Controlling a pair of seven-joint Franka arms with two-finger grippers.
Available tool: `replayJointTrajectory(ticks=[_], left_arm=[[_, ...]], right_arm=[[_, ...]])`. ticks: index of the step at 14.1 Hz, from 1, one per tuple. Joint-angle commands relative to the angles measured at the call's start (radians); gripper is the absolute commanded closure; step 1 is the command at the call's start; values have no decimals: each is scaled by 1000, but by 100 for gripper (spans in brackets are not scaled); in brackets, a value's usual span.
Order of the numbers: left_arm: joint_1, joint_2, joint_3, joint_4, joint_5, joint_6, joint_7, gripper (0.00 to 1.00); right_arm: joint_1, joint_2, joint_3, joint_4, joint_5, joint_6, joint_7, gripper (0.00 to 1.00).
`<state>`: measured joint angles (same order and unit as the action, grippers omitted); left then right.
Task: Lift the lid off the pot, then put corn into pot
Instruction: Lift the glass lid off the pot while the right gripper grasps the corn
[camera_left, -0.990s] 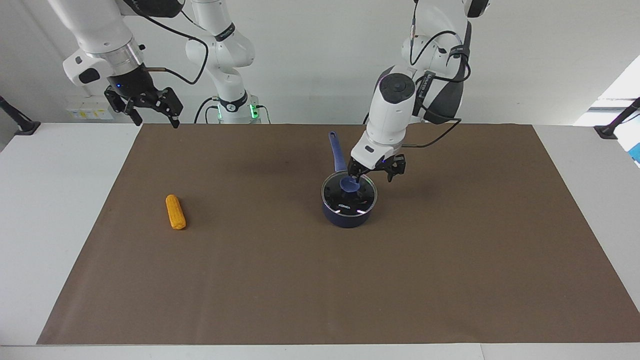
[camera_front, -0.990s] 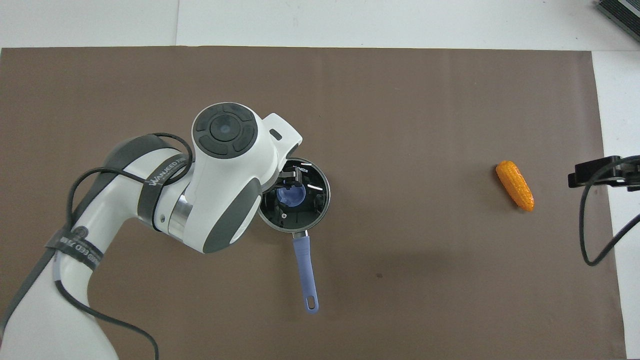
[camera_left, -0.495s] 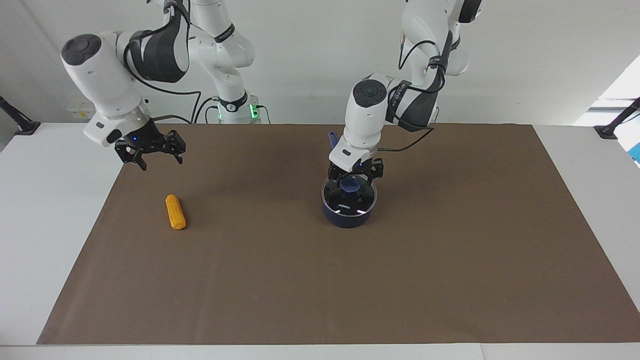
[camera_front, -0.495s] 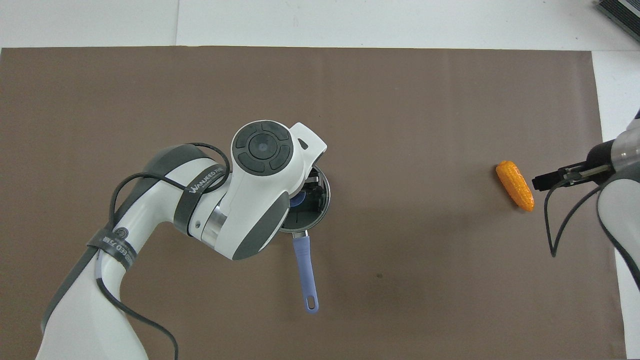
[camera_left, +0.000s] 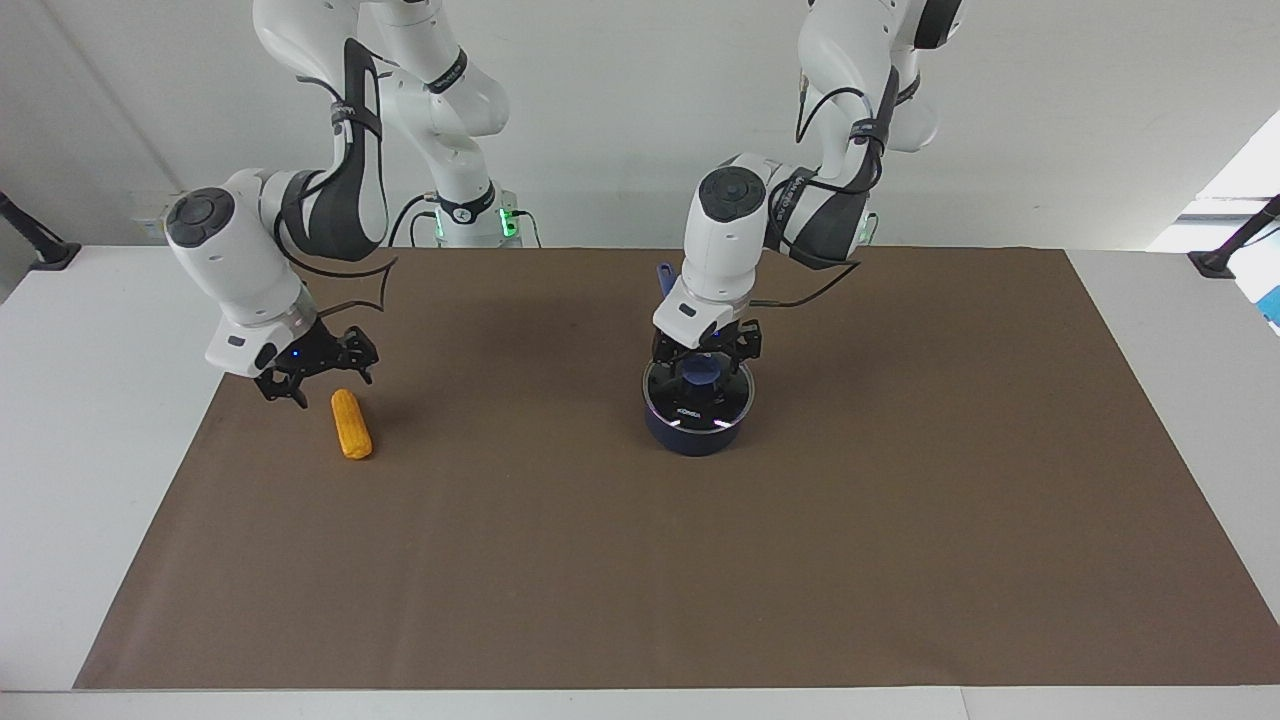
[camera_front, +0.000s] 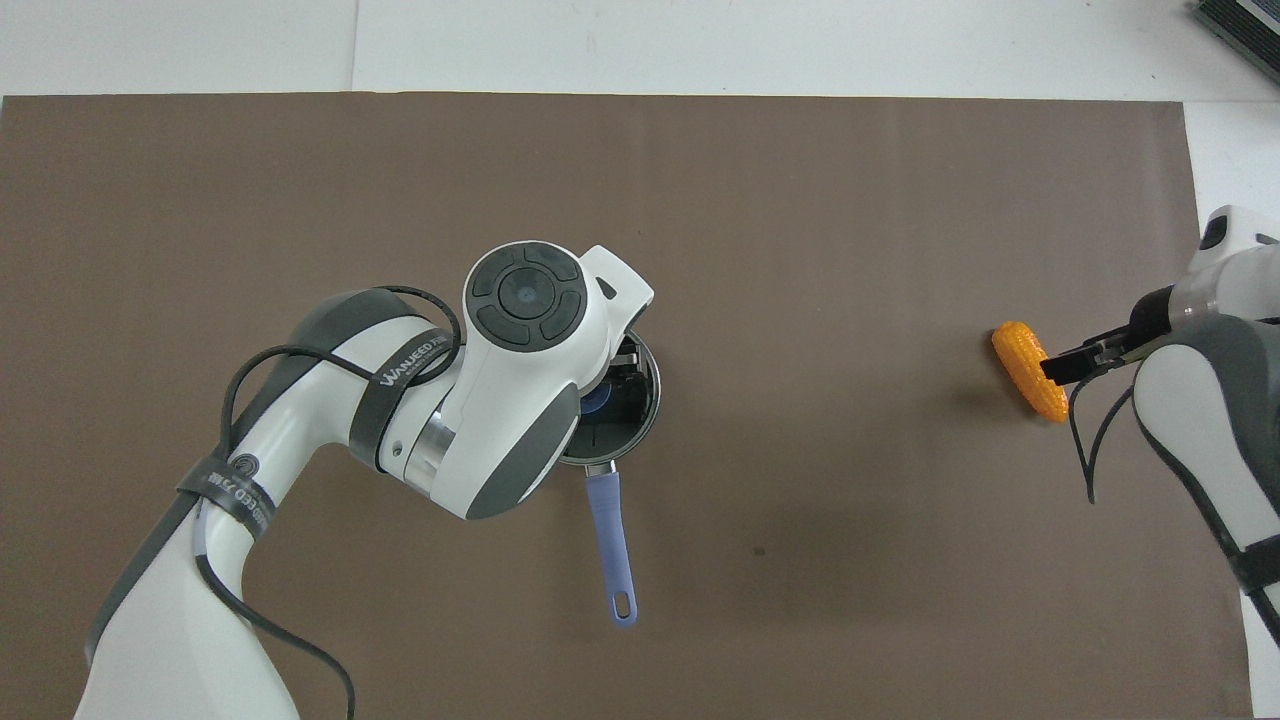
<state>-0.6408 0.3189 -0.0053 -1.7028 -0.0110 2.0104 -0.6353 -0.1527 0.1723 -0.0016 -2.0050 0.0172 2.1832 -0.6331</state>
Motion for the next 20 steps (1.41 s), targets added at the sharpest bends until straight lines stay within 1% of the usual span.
replayJointTrajectory(ticks=[1,2,3,4,5,6,10,11,13,14,15,16,18,20], left_arm=[[-19,-9,13,-35,17,34,-43,3],[-19,-9,13,-35,14,33,-73,21],[-16,-9,13,-34,14,22,-93,51],[-14,-9,13,-32,14,18,-93,77],[-14,-9,15,-26,14,10,-95,97],[-14,-9,15,-14,14,-8,-95,100],[-11,-18,16,23,20,-70,-95,100],[-7,-18,16,44,20,-94,-95,100],[0,-18,27,83,20,-134,-95,100],[13,-27,28,84,20,-136,-93,100],[32,-40,28,84,20,-136,-86,100],[52,-52,30,84,20,-134,-83,100],[99,-73,30,83,16,-134,-41,100],[165,-99,28,74,9,-151,79,100]], right_arm=[[-19,53,2,-14,0,70,-74,0],[-19,68,2,-14,0,73,-79,0],[-19,84,2,-14,0,78,-89,0],[-22,96,2,-23,0,99,-106,0],[-25,99,2,-40,0,131,-126,0],[-25,99,2,-47,0,138,-135,0],[-38,98,2,-83,-2,165,-163,0],[-34,99,2,-83,-2,170,-163,4],[-28,105,2,-83,-2,191,-163,39],[-36,118,3,-83,-2,205,-163,53],[-34,119,3,-84,-2,217,-162,75],[-28,119,3,-83,0,211,-137,100],[-34,122,3,-69,0,202,-131,100],[-38,98,3,-69,6,199,-99,100]])
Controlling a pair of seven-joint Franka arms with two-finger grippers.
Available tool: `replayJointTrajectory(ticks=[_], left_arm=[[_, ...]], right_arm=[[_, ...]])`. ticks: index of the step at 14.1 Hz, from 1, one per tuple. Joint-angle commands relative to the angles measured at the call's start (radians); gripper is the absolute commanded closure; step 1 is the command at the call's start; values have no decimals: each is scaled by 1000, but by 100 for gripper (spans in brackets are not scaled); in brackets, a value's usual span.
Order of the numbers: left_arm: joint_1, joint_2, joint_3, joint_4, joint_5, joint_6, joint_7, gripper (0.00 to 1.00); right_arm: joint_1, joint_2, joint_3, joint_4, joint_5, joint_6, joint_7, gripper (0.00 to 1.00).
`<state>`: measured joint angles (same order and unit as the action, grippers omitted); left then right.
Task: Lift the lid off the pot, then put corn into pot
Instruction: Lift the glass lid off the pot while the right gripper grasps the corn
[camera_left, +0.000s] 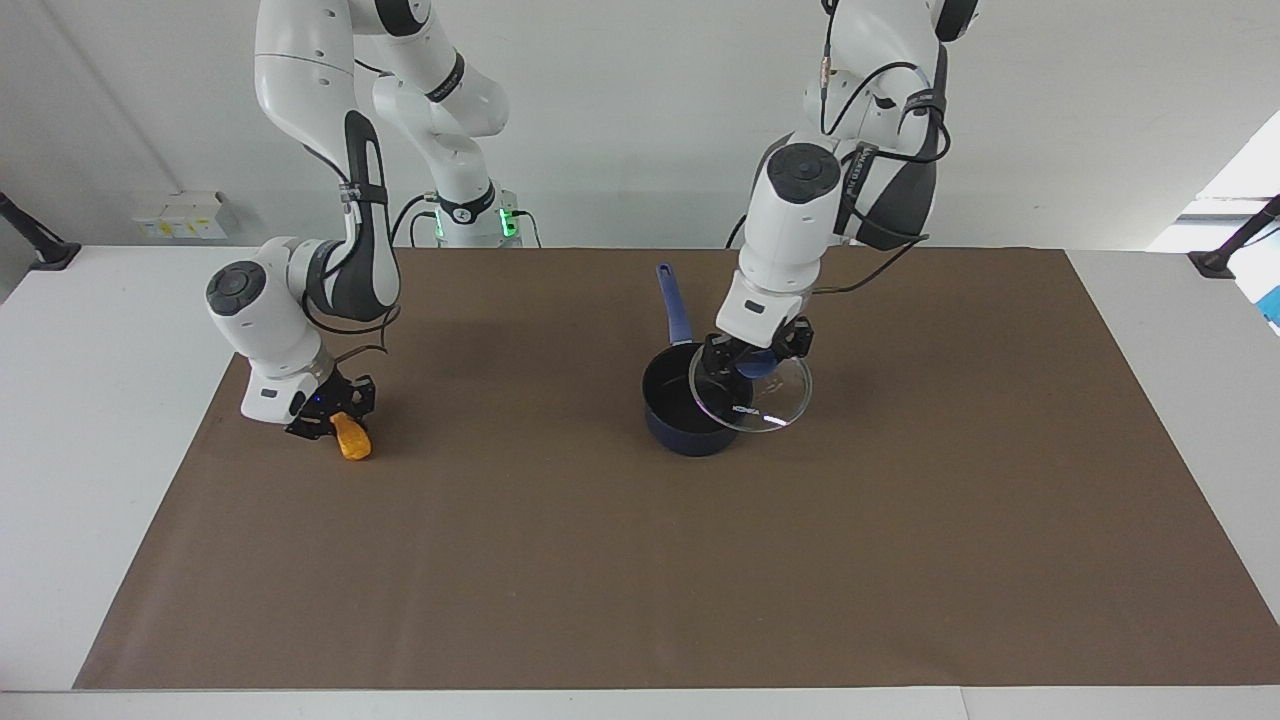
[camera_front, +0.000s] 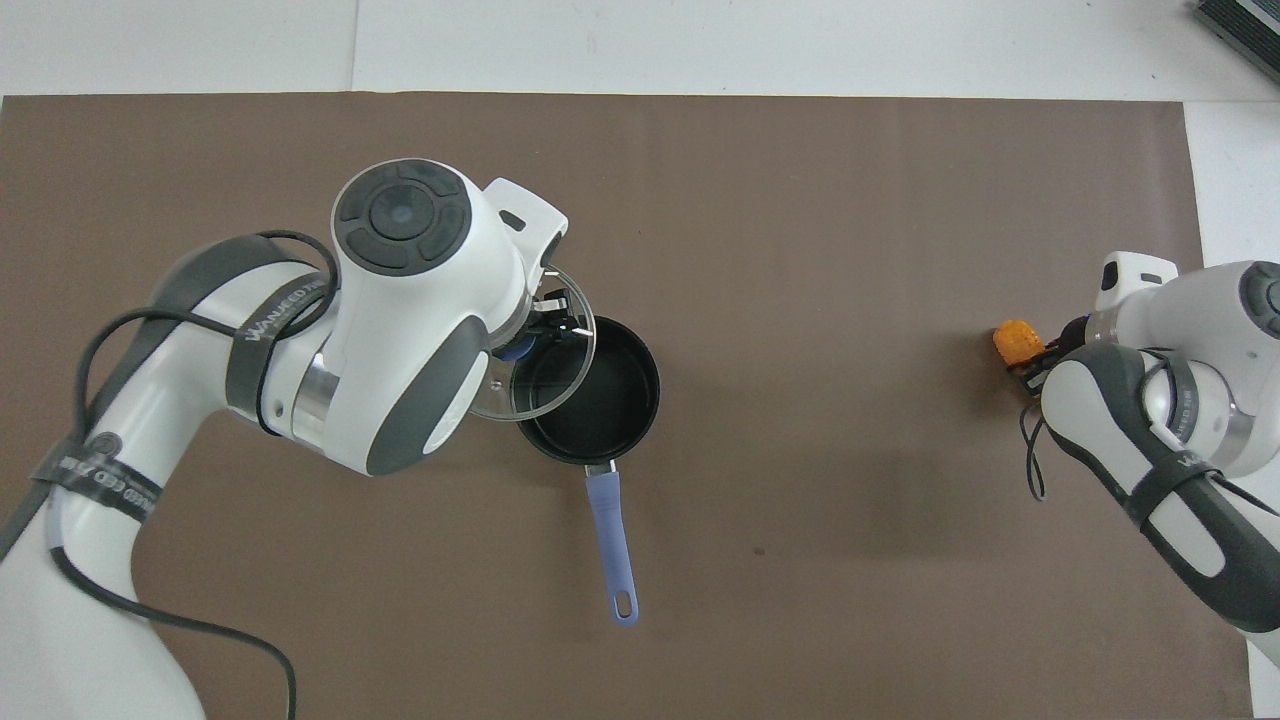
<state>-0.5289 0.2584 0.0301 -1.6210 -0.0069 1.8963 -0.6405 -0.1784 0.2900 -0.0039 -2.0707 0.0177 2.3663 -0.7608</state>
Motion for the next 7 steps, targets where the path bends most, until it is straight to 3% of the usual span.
replayJointTrajectory(ticks=[1,7], left_arm=[[70,-45,-6,-11,4,-51,125,100],[252,-53,-6,-43,4,-56,318,100]], right_arm=[[-4,-46,5,-3,4,11,72,100],[13,-248,18,75,5,-310,290,100]])
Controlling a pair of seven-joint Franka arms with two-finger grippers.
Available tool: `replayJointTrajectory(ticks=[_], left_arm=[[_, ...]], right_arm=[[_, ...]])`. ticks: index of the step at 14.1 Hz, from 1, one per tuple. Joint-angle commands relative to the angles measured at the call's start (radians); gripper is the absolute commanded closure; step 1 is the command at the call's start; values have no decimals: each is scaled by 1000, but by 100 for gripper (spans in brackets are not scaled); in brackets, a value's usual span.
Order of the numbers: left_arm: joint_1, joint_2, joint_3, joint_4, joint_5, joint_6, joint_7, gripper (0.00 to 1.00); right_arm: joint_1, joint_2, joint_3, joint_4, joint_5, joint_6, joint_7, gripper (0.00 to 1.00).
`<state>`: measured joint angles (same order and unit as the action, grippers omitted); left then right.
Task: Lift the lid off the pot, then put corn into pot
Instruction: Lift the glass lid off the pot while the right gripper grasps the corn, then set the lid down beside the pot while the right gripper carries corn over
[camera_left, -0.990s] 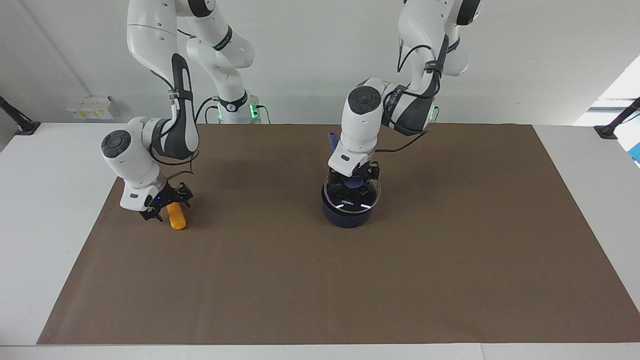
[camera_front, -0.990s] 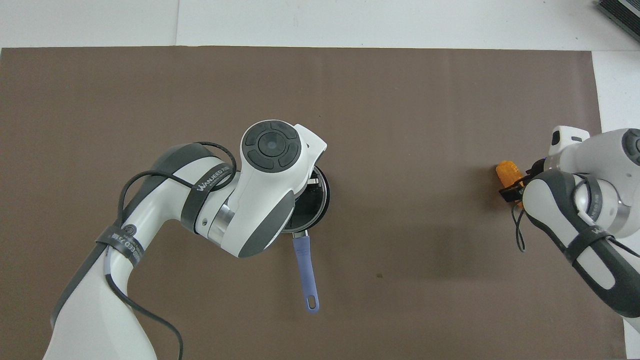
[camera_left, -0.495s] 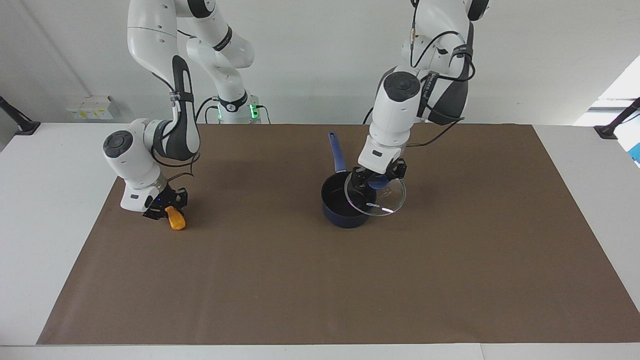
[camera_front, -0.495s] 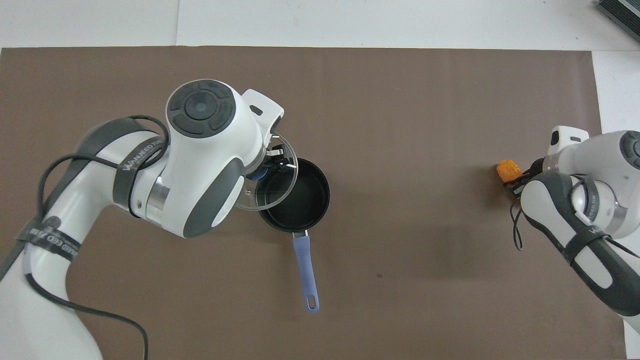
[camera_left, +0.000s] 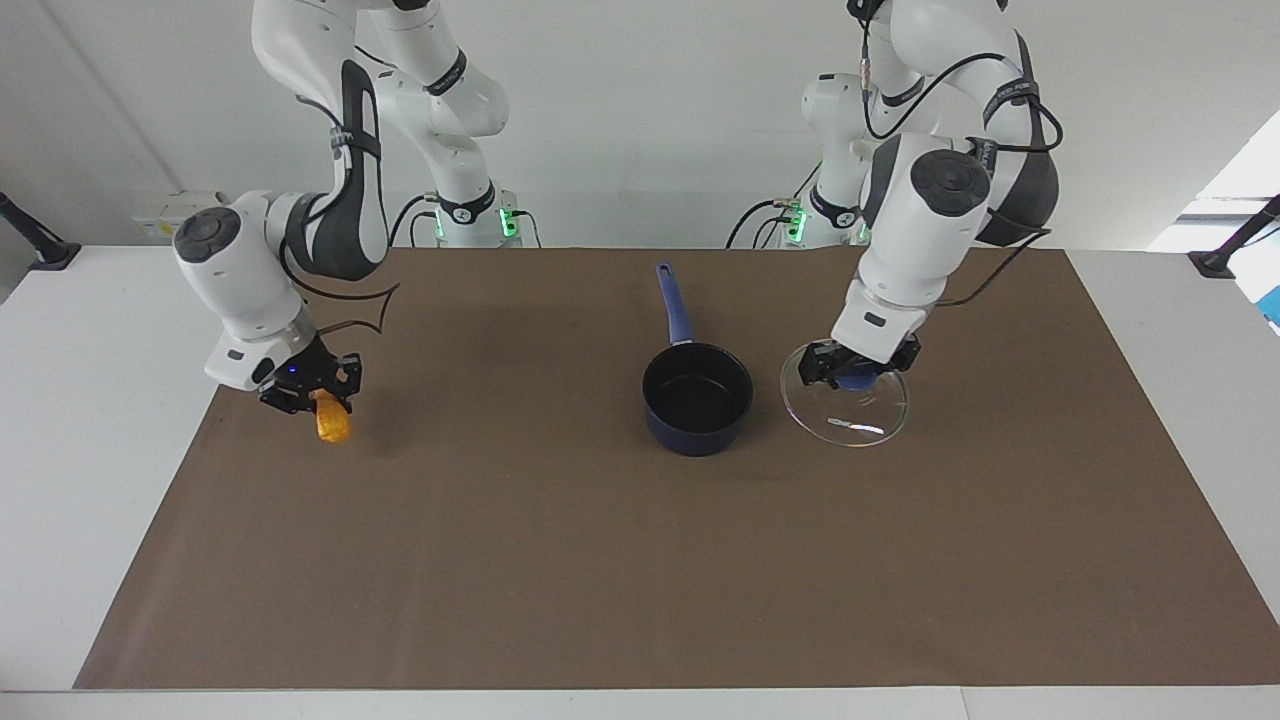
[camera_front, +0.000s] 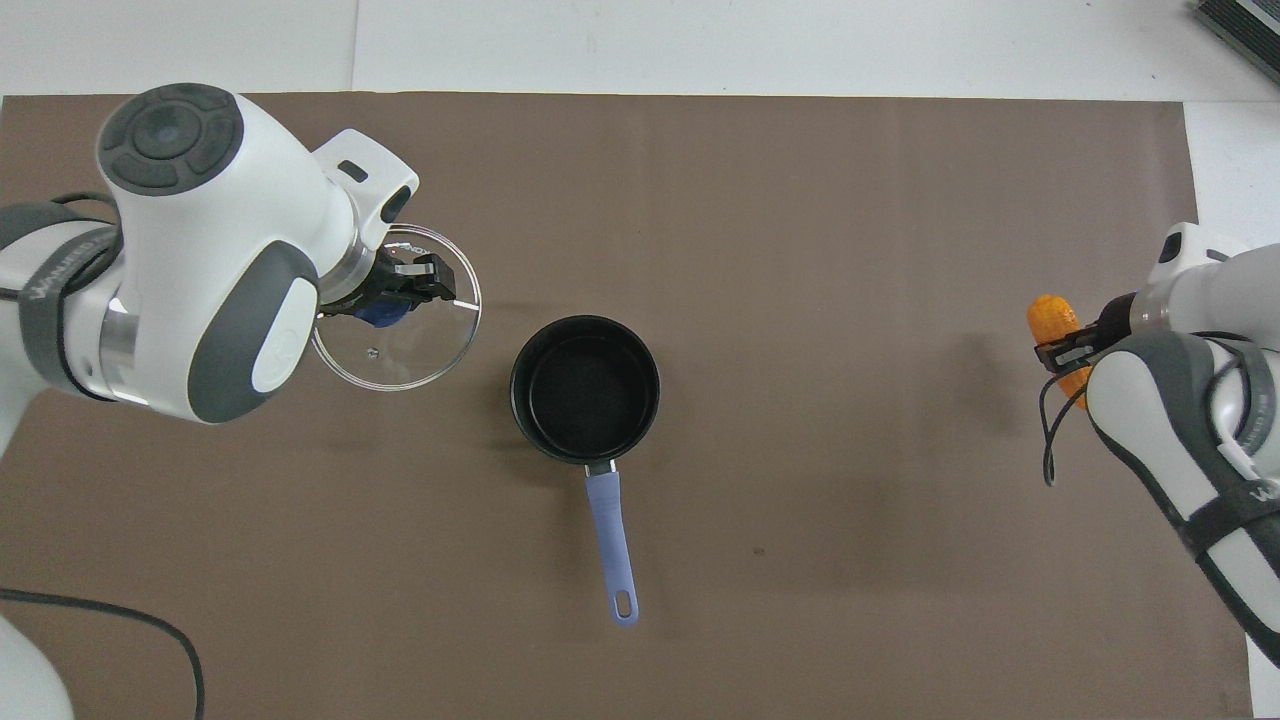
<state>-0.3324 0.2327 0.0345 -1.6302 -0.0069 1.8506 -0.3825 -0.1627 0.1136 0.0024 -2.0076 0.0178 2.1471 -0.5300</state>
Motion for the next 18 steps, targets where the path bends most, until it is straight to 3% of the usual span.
replayJointTrajectory(ticks=[1,6,11,15,17,18], left_arm=[[79,-47,-10,-66,4,1,76,100],[183,-145,-10,-277,4,120,198,100],[282,-176,-10,-456,4,254,332,100],[322,-162,-10,-589,4,444,381,100],[329,-159,-10,-612,4,481,413,100],[337,-159,-8,-612,4,480,419,71]], right_arm=[[-1,-98,19,38,5,-143,89,100],[101,-91,37,291,-7,-444,301,100],[278,-54,39,323,2,-438,635,100],[429,101,37,478,-6,-451,871,100],[500,162,37,517,-9,-432,952,100],[517,175,37,520,-9,-417,962,100]])
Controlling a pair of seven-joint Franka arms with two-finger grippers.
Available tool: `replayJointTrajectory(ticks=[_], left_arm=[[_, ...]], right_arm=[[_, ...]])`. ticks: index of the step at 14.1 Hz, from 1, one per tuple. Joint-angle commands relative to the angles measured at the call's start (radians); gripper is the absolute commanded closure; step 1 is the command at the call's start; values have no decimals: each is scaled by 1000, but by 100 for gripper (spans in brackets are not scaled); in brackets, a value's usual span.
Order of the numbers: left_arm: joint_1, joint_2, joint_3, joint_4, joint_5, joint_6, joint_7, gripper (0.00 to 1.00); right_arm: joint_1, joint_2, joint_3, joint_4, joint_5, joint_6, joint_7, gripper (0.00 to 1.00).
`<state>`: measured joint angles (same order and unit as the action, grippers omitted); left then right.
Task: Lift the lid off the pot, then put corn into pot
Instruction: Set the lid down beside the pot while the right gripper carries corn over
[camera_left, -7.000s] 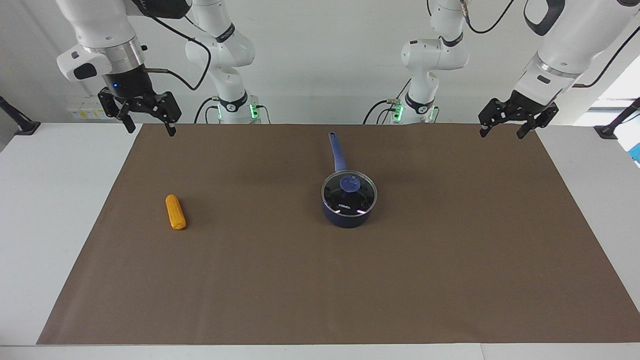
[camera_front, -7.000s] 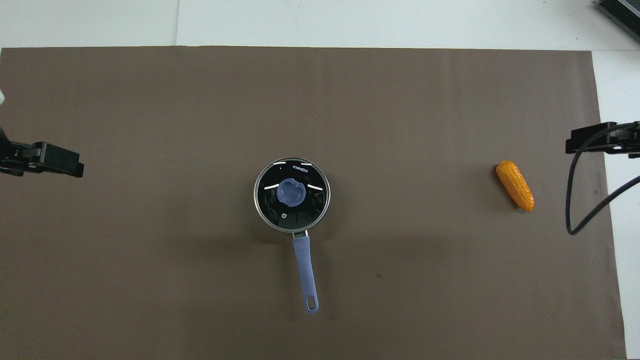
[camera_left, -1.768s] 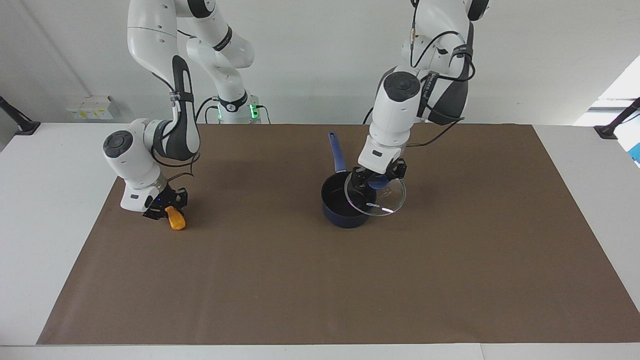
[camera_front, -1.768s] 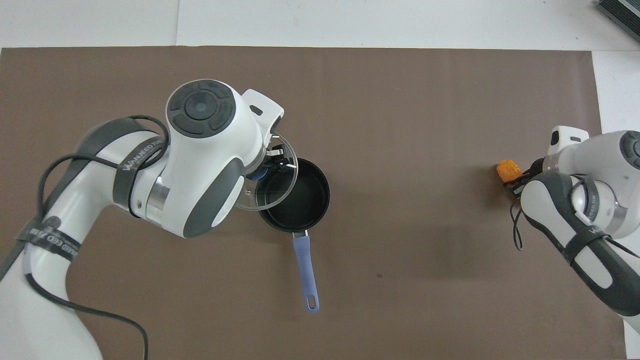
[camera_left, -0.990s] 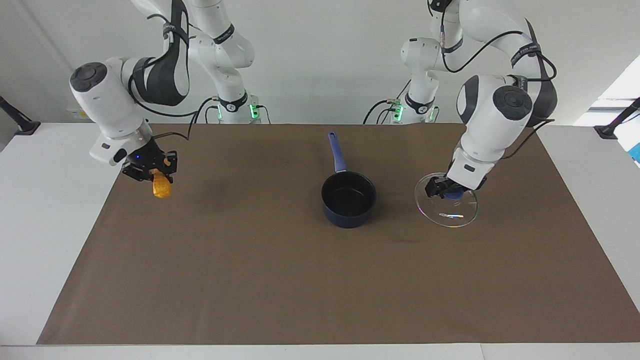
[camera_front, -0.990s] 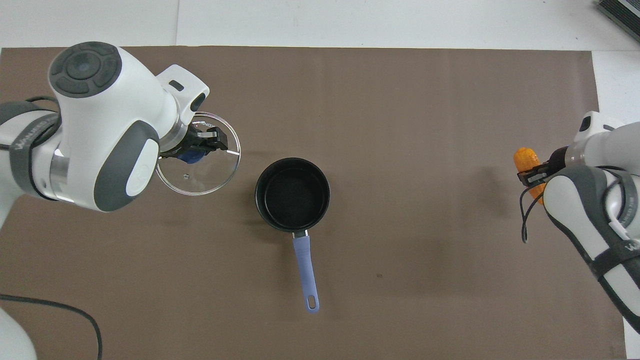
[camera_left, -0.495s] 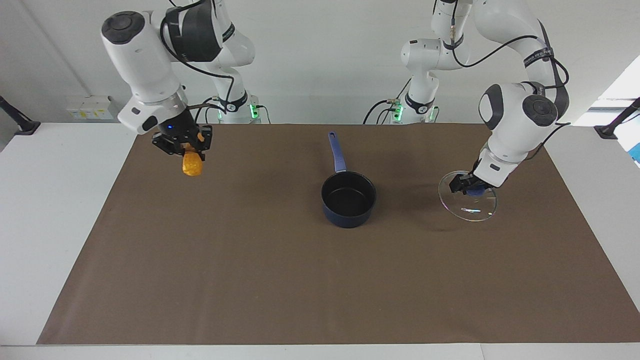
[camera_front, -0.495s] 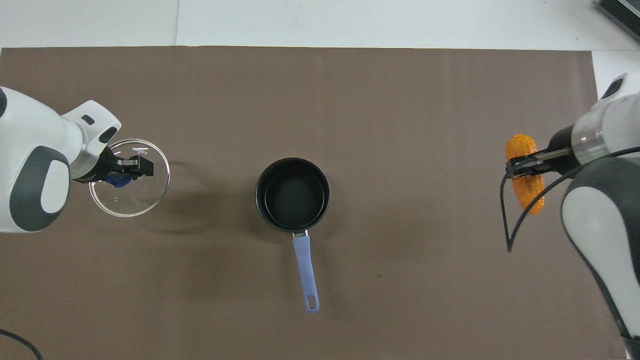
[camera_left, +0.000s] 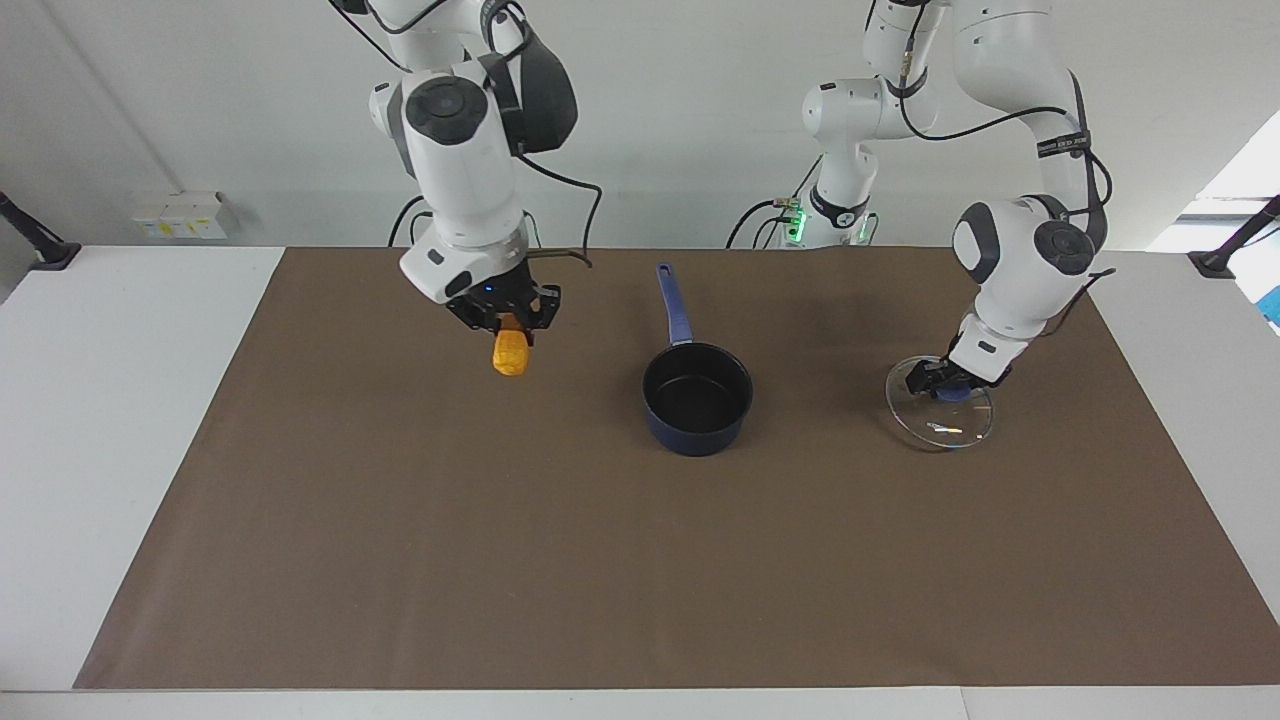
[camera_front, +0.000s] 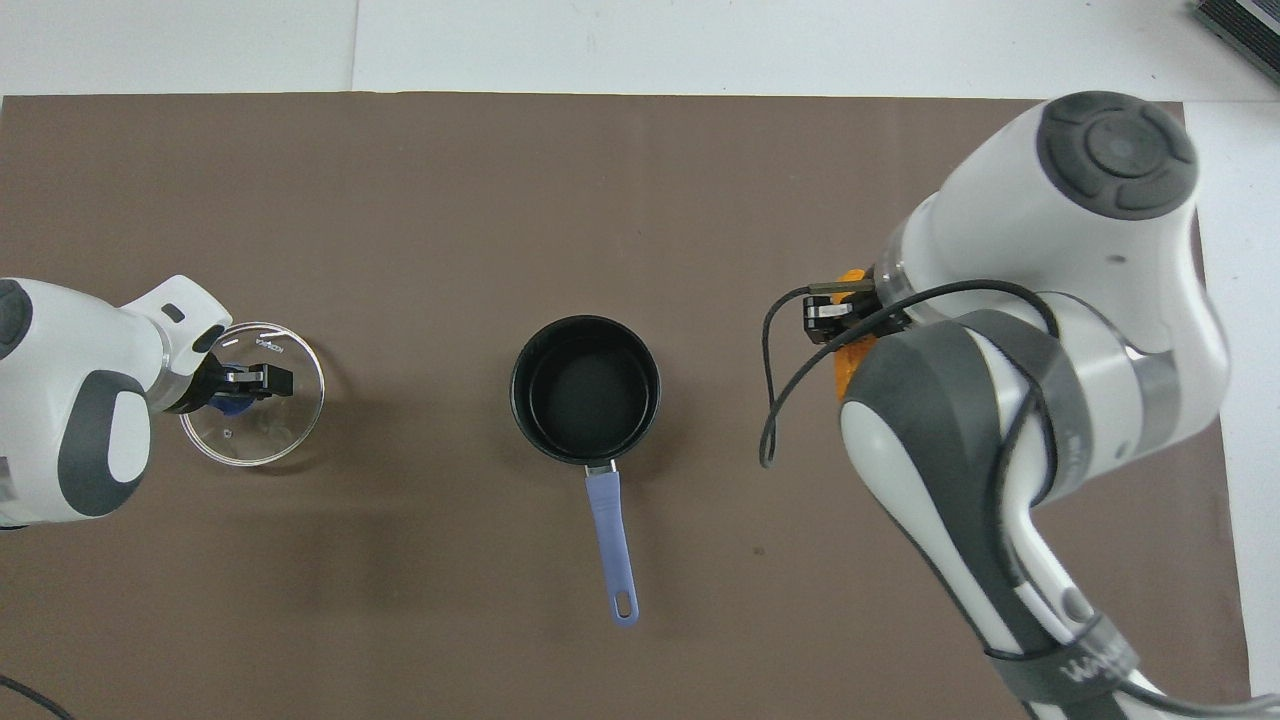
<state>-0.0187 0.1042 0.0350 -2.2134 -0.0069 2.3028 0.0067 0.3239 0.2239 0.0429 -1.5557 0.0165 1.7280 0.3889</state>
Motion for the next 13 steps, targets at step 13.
replayJointTrajectory(ticks=[13], left_arm=[[13,0,-10,31,4,-25,18,0]], right_arm=[[290,294,-1,106,-4,298,266,100]])
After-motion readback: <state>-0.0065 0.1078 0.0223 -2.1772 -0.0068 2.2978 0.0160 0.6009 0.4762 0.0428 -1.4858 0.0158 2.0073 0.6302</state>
